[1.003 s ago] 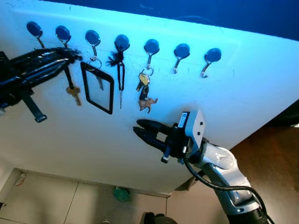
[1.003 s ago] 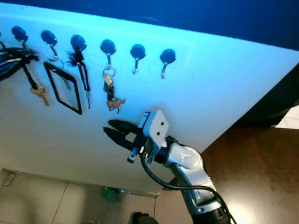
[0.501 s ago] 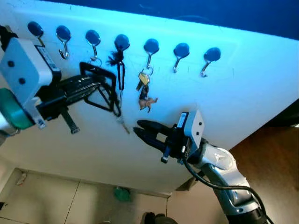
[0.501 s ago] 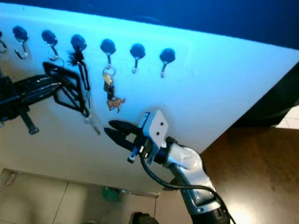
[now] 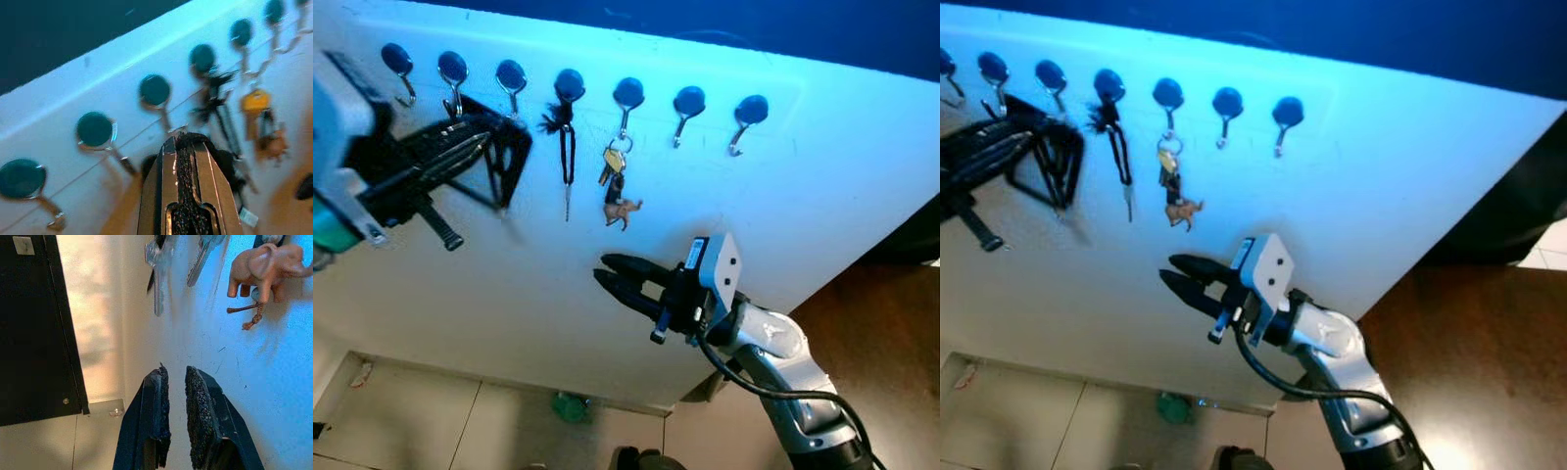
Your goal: Hang keys on a hook
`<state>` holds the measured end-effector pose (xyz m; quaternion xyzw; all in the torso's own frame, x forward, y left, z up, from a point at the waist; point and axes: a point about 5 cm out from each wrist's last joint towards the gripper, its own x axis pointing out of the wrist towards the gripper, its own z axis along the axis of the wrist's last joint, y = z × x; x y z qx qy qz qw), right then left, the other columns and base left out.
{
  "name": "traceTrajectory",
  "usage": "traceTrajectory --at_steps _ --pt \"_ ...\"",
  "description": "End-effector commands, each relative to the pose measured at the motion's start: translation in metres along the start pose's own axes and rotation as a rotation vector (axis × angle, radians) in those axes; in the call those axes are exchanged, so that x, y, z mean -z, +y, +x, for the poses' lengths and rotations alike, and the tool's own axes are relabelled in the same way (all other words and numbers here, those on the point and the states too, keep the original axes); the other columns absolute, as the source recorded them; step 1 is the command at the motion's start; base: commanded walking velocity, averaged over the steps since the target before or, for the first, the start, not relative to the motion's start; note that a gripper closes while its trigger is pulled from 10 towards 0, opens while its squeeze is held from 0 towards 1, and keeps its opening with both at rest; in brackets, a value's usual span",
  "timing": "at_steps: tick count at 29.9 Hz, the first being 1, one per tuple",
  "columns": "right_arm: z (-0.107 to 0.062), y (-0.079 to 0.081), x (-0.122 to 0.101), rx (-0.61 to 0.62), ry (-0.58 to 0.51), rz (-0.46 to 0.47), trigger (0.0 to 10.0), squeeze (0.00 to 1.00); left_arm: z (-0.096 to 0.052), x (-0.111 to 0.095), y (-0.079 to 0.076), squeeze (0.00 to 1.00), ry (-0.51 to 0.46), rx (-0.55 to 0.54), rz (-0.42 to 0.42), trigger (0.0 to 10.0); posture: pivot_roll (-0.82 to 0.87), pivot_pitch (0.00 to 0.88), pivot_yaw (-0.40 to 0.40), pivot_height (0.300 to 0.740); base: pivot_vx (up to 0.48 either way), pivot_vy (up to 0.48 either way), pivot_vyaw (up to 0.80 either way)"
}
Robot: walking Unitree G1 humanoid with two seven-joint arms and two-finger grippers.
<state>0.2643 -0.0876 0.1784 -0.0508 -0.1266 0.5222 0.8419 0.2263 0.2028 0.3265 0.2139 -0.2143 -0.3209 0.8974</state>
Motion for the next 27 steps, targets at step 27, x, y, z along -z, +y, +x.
traceTrajectory --at_steps 27 --pt "-0.002 0.001 0.004 -0.002 0.014 0.004 10.0 0.0 -0.008 -0.012 0.048 0.0 -0.003 -0.308 0.132 10.0 0.09 0.067 0.032 0.74 0.0 0.0 0.0"
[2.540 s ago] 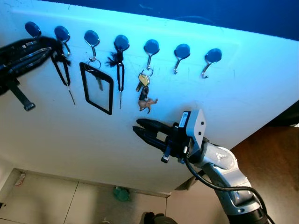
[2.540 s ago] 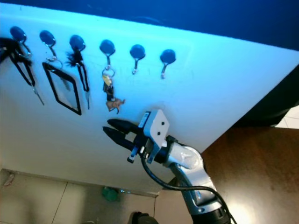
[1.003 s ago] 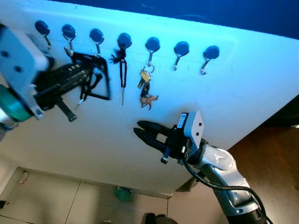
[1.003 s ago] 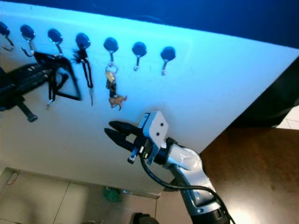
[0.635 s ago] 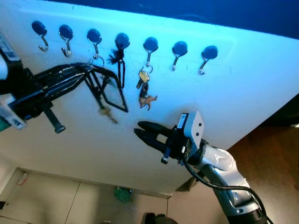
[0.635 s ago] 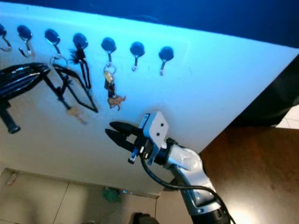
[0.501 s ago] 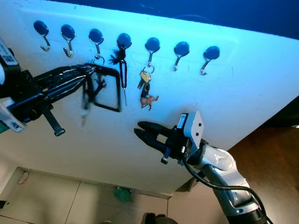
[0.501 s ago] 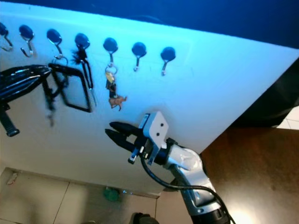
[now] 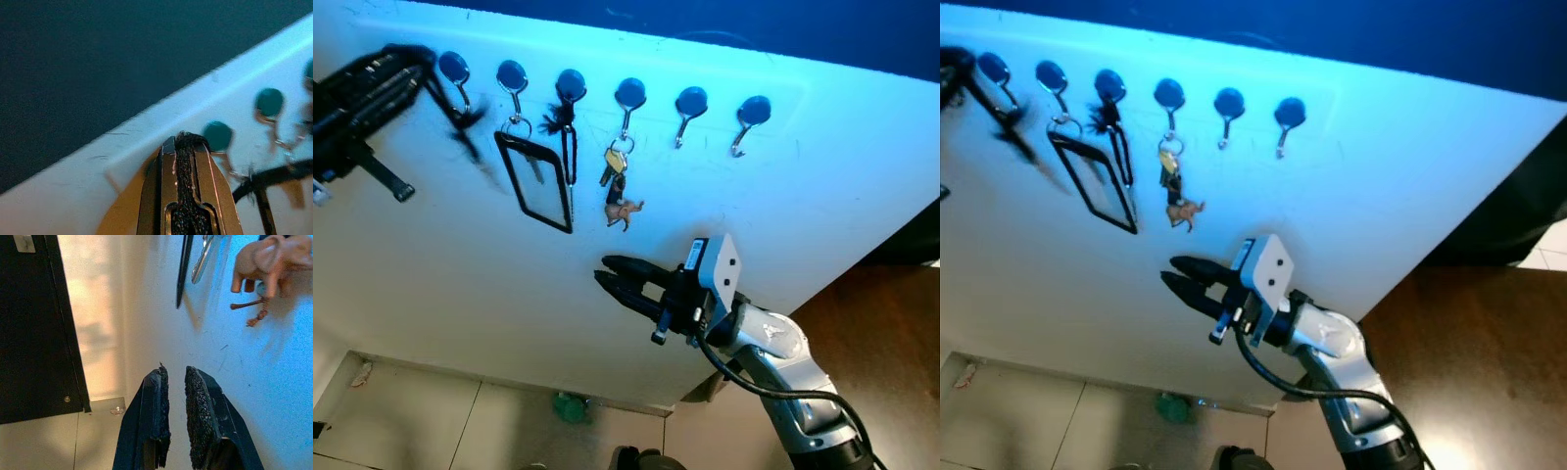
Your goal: Hang keys on a hook
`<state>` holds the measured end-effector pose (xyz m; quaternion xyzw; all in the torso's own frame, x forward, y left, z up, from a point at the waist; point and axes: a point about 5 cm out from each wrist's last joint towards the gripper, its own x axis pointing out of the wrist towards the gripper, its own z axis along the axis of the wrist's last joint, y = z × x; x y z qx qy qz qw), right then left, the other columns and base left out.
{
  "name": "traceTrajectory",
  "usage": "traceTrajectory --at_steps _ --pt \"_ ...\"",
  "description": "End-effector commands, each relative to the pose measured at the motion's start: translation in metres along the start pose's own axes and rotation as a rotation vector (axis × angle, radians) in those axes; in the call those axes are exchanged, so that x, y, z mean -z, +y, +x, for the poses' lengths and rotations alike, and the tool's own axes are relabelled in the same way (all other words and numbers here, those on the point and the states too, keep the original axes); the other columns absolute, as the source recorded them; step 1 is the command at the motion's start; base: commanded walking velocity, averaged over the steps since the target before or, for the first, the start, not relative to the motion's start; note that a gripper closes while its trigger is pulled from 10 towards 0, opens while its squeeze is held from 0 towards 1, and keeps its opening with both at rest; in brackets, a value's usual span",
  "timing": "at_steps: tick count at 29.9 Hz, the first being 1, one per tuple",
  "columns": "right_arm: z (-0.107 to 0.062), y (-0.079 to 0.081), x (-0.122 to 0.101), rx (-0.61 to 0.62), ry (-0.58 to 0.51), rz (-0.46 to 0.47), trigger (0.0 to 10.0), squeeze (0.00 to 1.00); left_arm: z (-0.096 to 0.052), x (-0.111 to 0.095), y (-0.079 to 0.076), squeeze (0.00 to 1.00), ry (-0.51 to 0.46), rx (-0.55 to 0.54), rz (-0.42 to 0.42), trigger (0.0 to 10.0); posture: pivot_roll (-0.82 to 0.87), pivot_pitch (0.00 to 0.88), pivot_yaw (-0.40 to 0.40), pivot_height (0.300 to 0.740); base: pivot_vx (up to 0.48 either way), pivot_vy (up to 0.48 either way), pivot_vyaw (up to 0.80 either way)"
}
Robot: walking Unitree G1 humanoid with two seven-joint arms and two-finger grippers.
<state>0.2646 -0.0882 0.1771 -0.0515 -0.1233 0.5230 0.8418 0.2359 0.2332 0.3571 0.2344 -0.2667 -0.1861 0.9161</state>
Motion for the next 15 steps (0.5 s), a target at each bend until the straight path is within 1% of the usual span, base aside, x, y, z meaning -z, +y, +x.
traceTrajectory --at_steps 1,6,9,11,12,13,15 --pt "-0.001 0.001 0.003 0.001 0.008 0.001 10.0 0.0 0.0 0.001 0.008 0.0 0.013 -0.048 0.013 10.0 0.09 0.067 0.032 0.74 0.0 0.0 0.0" --pt "-0.001 0.001 0.003 0.001 0.008 0.002 10.0 0.0 0.001 0.002 0.009 0.0 0.017 -0.057 0.017 10.0 0.09 0.066 0.032 0.74 0.0 0.0 0.0" --pt "-0.001 0.001 0.003 0.001 0.007 0.002 10.0 0.0 0.002 0.002 0.005 0.0 0.009 -0.04 0.004 10.0 0.09 0.062 0.032 0.74 0.0 0.0 0.0" --pt "-0.001 0.001 0.003 0.0 0.006 0.001 10.0 0.0 0.003 0.002 0.0 0.0 -0.001 -0.006 -0.012 10.0 0.09 0.062 0.032 0.74 0.0 0.0 0.0" --pt "-0.001 0.001 0.003 0.0 0.006 0.001 10.0 0.0 0.003 0.002 0.0 0.0 -0.001 -0.006 -0.012 10.0 0.09 0.062 0.032 0.74 0.0 0.0 0.0" --pt "-0.001 0.001 0.003 0.0 0.006 0.001 10.0 0.0 0.003 0.001 -0.008 0.0 -0.014 0.043 -0.033 10.0 0.09 0.06 0.033 0.74 0.0 0.0 0.0" --pt "-0.001 0.001 0.003 0.0 0.006 0.0 10.0 0.0 0.003 0.001 -0.01 0.0 -0.017 0.053 -0.039 10.0 0.09 0.06 0.033 0.74 0.0 0.0 0.0"
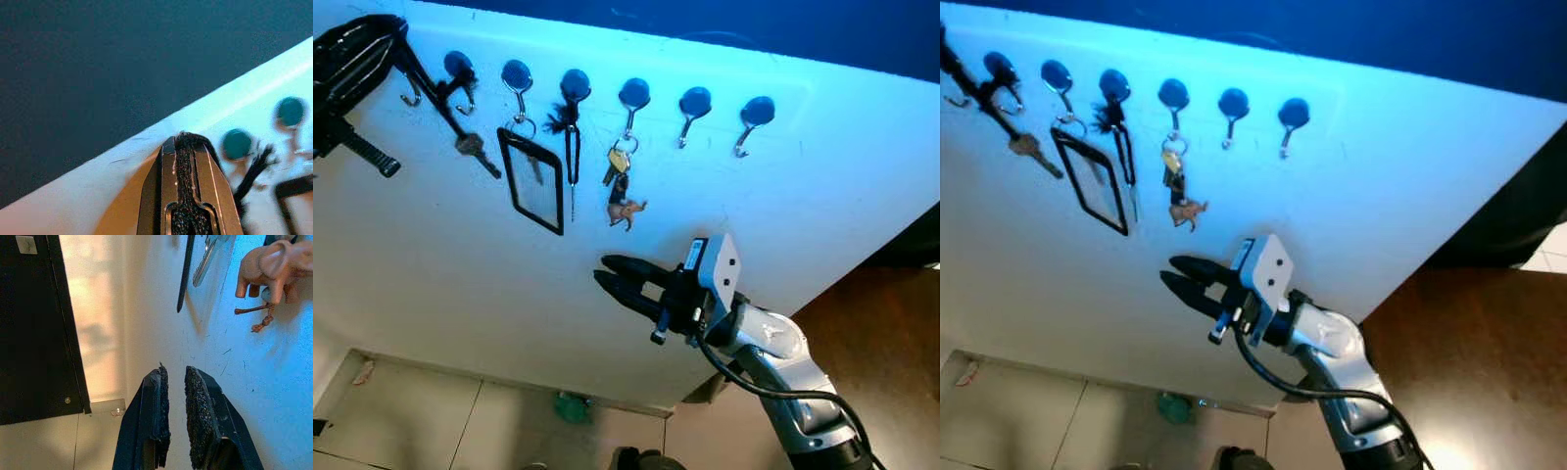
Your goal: Hang keys on a hook
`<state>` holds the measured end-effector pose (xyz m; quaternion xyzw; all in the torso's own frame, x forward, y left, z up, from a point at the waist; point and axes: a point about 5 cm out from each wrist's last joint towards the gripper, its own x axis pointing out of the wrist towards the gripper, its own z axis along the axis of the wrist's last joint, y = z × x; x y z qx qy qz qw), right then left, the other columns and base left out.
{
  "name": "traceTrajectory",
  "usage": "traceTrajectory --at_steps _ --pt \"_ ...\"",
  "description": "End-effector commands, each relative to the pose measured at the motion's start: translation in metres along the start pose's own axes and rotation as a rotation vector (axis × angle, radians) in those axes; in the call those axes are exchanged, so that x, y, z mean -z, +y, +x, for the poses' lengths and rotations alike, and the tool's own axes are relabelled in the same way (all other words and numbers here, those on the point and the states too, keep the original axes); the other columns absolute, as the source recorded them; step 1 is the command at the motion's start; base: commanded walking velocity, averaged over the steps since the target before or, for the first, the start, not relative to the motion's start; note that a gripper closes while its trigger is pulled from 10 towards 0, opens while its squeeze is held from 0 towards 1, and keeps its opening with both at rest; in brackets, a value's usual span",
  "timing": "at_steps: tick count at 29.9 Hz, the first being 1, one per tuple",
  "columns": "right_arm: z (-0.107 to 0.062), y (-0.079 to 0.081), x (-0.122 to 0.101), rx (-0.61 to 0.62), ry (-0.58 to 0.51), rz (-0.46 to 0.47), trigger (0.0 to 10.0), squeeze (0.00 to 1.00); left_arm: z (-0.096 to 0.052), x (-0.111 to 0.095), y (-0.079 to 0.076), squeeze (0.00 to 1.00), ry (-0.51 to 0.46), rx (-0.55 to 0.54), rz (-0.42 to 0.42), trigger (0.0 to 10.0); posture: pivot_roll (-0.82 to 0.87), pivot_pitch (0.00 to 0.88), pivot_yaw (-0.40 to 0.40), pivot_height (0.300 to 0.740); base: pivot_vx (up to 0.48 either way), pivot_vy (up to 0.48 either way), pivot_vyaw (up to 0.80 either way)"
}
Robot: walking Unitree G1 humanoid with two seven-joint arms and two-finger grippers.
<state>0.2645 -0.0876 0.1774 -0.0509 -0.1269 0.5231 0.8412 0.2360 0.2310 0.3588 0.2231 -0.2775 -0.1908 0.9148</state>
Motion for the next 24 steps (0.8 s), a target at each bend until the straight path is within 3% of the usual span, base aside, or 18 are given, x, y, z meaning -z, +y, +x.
traceTrajectory --at_steps 1,9,24 --pt "-0.001 0.001 0.004 0.0 0.013 0.004 10.0 0.0 0.003 0.005 -0.012 0.0 0.004 0.052 -0.04 10.0 0.09 0.06 0.033 0.74 0.0 0.0 0.0" --pt "-0.002 0.001 0.004 0.006 0.013 0.004 10.0 0.0 0.009 0.016 -0.033 0.0 0.015 0.084 -0.107 10.0 0.09 0.061 0.039 0.74 0.0 0.0 0.0" --pt "-0.001 0.001 0.004 0.007 0.011 0.009 10.0 0.0 0.009 0.019 -0.04 0.0 0.034 0.108 -0.123 10.0 0.1 0.067 0.04 0.74 0.0 0.0 0.0"
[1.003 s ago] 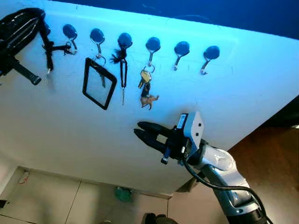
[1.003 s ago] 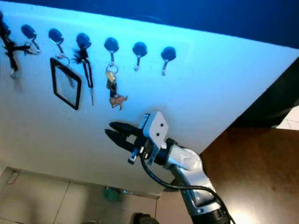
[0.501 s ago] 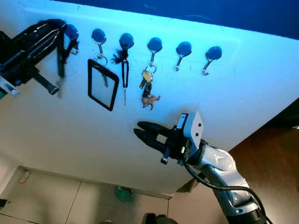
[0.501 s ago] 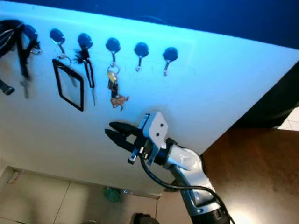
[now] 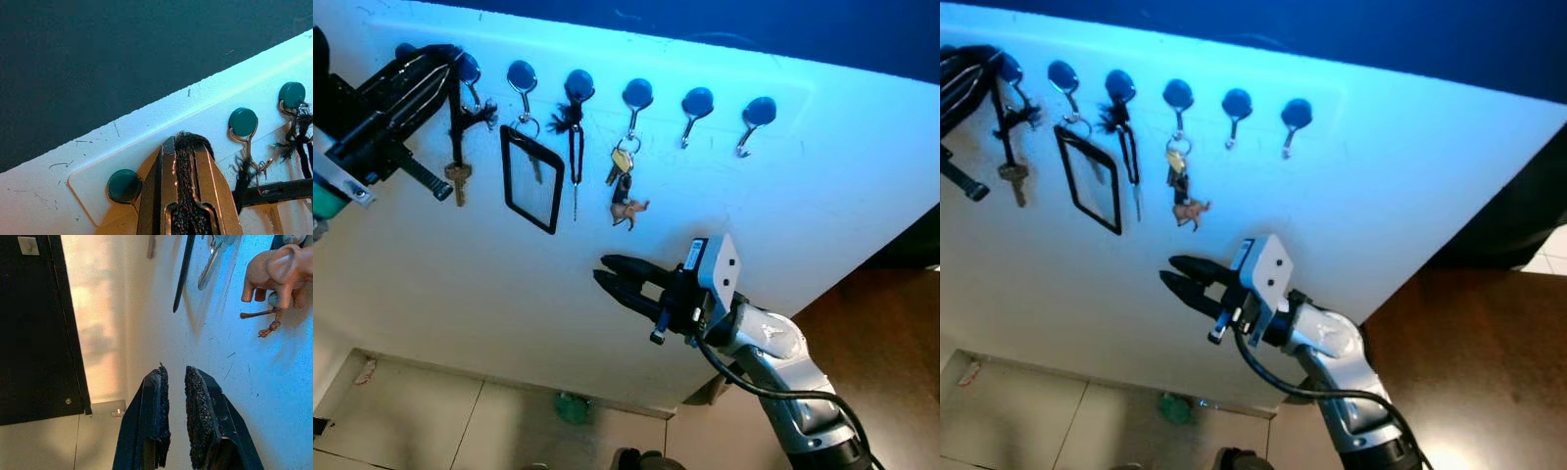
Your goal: Hang keys on a hook
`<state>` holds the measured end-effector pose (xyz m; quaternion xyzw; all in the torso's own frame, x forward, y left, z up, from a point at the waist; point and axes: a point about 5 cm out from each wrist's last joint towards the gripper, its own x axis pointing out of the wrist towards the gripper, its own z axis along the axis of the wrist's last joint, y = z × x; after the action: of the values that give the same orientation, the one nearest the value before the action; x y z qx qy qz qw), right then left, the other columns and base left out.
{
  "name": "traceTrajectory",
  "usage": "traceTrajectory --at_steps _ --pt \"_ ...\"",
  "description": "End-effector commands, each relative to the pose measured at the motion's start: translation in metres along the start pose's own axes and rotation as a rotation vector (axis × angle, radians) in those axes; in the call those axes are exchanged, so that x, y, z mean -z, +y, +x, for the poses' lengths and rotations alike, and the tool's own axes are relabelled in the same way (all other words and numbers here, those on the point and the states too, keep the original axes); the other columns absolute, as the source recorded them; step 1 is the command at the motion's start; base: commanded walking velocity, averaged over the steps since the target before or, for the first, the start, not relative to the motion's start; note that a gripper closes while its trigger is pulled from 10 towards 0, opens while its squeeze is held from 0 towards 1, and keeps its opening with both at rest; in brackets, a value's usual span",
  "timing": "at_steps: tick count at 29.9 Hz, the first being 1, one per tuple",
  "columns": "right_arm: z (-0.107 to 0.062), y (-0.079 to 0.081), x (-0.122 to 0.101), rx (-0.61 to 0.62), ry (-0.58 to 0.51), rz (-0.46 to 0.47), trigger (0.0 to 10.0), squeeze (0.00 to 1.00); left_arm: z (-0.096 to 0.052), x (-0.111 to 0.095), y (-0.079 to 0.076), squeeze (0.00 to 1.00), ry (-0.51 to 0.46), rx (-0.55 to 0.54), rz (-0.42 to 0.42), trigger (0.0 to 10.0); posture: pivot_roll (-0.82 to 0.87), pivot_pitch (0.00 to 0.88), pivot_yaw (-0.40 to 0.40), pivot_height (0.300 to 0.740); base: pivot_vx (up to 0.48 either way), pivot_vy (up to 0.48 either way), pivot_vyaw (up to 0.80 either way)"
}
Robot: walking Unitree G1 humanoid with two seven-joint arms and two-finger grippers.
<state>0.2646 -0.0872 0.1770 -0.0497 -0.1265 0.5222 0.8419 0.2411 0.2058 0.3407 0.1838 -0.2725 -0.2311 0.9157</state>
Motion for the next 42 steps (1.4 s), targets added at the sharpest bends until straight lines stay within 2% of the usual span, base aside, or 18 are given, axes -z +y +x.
traceTrajectory --at_steps 1,10,26,33,38,40,42 --pt "-0.002 0.001 0.004 0.005 0.012 0.007 10.0 0.0 0.002 0.012 -0.014 0.0 0.056 0.057 -0.037 10.0 0.09 0.067 0.041 0.74 0.0 0.0 0.0" --pt "-0.003 0.001 0.004 0.008 0.016 0.008 10.0 0.0 0.007 0.013 -0.025 0.0 0.039 0.085 -0.091 10.0 0.09 0.071 0.041 0.74 0.0 0.0 0.0" --pt "-0.003 0.001 0.005 0.011 0.018 0.012 10.0 0.0 0.012 0.026 -0.044 0.0 0.061 0.1 -0.155 10.0 0.09 0.076 0.037 0.74 0.0 0.0 0.0" --pt "-0.004 0.0 0.004 0.011 0.02 0.006 10.0 0.0 0.007 0.027 -0.04 0.0 0.066 0.082 -0.149 10.0 0.08 0.083 0.033 0.74 0.0 0.0 0.0" --pt "-0.003 -0.001 0.003 0.014 0.018 0.006 10.0 0.0 -0.001 0.027 -0.032 0.0 0.04 0.052 -0.176 10.0 0.08 0.082 0.035 0.74 0.0 0.0 0.0" --pt "-0.003 -0.001 0.003 0.014 0.017 0.006 10.0 0.0 -0.001 0.028 -0.03 0.0 0.041 0.03 -0.168 10.0 0.08 0.08 0.037 0.74 0.0 0.0 0.0" --pt "-0.002 -0.001 0.004 0.015 0.016 0.006 10.0 0.0 -0.001 0.033 -0.03 0.0 0.068 -0.005 -0.108 10.0 0.09 0.078 0.041 0.74 0.0 0.0 0.0"
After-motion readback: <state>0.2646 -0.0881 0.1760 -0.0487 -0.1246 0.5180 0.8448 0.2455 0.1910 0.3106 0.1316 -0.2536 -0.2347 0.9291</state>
